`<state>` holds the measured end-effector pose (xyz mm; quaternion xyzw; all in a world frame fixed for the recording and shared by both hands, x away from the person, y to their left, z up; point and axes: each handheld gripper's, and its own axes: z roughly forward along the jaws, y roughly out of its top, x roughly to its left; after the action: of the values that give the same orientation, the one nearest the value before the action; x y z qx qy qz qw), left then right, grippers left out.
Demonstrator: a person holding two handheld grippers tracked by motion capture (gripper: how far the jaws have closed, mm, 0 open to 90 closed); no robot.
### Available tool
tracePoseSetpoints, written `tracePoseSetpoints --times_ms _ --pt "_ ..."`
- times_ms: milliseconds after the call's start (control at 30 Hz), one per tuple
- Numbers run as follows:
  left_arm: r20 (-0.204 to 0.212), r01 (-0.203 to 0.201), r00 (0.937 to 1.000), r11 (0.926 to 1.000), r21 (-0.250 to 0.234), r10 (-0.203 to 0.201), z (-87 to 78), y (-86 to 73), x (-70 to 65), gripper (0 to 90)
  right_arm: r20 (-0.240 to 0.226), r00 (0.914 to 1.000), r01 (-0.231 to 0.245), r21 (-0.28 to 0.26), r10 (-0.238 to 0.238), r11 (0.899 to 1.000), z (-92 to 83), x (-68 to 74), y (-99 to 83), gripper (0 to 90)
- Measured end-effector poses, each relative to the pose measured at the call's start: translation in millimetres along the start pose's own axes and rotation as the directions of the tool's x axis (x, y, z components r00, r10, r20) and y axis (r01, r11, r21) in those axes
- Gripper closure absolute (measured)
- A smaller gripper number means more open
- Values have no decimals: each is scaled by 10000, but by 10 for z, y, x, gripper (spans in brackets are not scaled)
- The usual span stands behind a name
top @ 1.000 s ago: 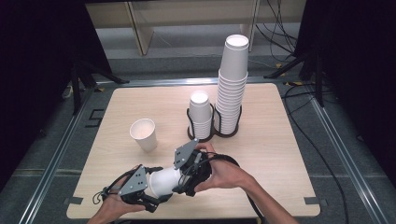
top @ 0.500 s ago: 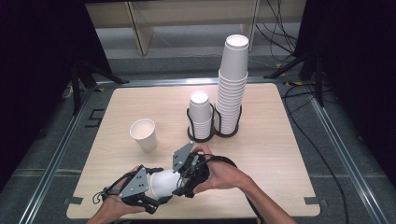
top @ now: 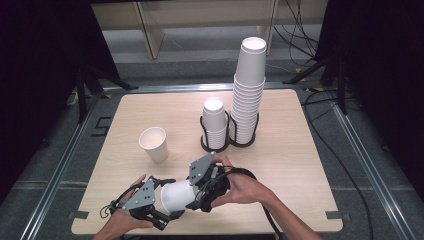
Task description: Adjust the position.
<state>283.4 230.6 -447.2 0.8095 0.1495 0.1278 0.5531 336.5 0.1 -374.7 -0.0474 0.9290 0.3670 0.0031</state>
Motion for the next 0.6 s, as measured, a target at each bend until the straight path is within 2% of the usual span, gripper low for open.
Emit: tracePoseSetpoints --times_ms 33,67,133,233,267,300,333,367,400,433,467,533,567,600 --pt "120 143 9998 9997 -176 -141 -3 -3 10 72 -17 9998 -190 3 190 9998 -23 16 -4 243" --pt "190 83 9998 9999 -121 -81 -25 -2 31 72 -57 9997 -253 -68 253 9997 -36 19 -10 243" --pt "314 415 9987 9978 -523 -399 -34 -9 52 71 31 9996 -275 -199 276 9994 -66 8 -29 243" --pt "346 868 9959 9928 -830 -842 -64 -5 85 73 24 9985 -547 -529 549 9971 -129 3 -47 243" --pt "232 911 9957 9930 -755 -896 -85 -1 94 79 68 9982 -587 -589 592 9965 -151 -4 -54 243" --pt "257 1078 9941 9887 -1039 -1057 -93 -7 109 97 137 9977 -655 -655 665 9957 -169 -10 -61 243" --pt "209 1131 9935 9888 -969 -1116 -116 -2 118 129 271 9967 -735 -804 759 9940 -202 -28 -78 243" --pt "280 1223 9924 9850 -1217 -1198 -119 -5 131 153 304 9959 -820 -902 850 9925 -224 -37 -89 243" --pt "203 1316 9913 9836 -1230 -1301 -142 3 135 137 437 9921 -1125 -1104 1179 9875 -259 -44 -106 243" --pt "299 1448 9894 9784 -1473 -1419 -144 3 145 139 482 9918 -1107 -1408 1185 9838 -287 -72 -122 242" --pt "195 1518 9884 9778 -1443 -1506 -164 10 155 148 516 9890 -1287 -1664 1389 9776 -321 -86 -140 242" --pt "247 1711 9852 9687 -1796 -1694 -157 9 161 146 756 9862 -1268 -2283 1474 9653 -387 -127 -174 242" --pt "175 1808 9834 9688 -1697 -1804 -178 14 165 146 790 9848 -1310 -2465 1547 9602 -404 -132 -183 242" --pt "182 1861 9824 9666 -1763 -1858 -180 14 170 146 803 9837 -1329 -2798 1611 9508 -428 -142 -200 241"
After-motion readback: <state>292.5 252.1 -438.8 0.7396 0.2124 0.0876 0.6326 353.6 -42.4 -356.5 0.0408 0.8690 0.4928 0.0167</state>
